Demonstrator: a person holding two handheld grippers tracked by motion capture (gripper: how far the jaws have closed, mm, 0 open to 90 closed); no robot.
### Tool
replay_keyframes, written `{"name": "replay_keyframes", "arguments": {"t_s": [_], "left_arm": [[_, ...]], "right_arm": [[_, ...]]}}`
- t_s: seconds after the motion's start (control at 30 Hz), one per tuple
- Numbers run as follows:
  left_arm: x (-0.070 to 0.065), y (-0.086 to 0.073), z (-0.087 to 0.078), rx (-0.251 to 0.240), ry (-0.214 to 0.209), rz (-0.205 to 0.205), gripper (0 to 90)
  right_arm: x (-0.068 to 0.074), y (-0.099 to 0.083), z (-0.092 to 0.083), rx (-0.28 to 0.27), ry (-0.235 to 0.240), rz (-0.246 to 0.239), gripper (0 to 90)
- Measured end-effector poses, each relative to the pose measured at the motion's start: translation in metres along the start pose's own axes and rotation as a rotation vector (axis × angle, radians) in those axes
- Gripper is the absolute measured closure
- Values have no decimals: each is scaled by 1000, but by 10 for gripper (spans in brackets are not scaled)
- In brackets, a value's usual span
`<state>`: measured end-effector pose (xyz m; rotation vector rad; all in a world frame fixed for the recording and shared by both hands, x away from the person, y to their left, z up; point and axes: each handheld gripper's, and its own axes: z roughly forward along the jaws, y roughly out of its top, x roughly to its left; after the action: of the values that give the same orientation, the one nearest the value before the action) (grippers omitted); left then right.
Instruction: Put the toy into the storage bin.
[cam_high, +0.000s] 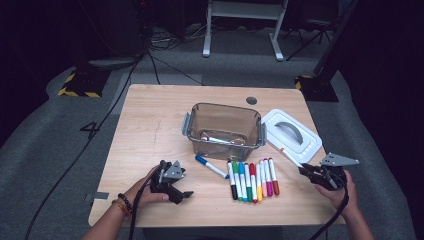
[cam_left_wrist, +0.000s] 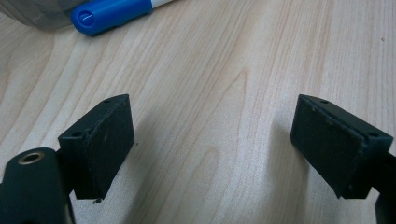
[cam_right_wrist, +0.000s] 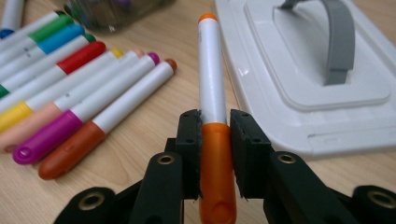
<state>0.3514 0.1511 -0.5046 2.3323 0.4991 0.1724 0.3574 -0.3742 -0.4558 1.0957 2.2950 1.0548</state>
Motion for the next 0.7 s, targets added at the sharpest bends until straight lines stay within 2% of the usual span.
{"name": "replay_keyframes", "arguments": {"t_s": [0.37, 0.4, 0.57, 0.7], "left_arm": [[0, 0, 0, 0, 0, -1, 139], [0, 0, 0, 0, 0, -1, 139], [0, 0, 0, 1, 1, -1, 139], [0, 0, 0, 1, 3, -4, 139]], "right_arm": [[1, 35, -17, -73, -20, -58, 746], [1, 44, -20, -93, -18, -67, 746], [-2, 63, -26, -130, -24, -85, 746], [-1, 79, -29, -146, -25, -106, 746]]}}
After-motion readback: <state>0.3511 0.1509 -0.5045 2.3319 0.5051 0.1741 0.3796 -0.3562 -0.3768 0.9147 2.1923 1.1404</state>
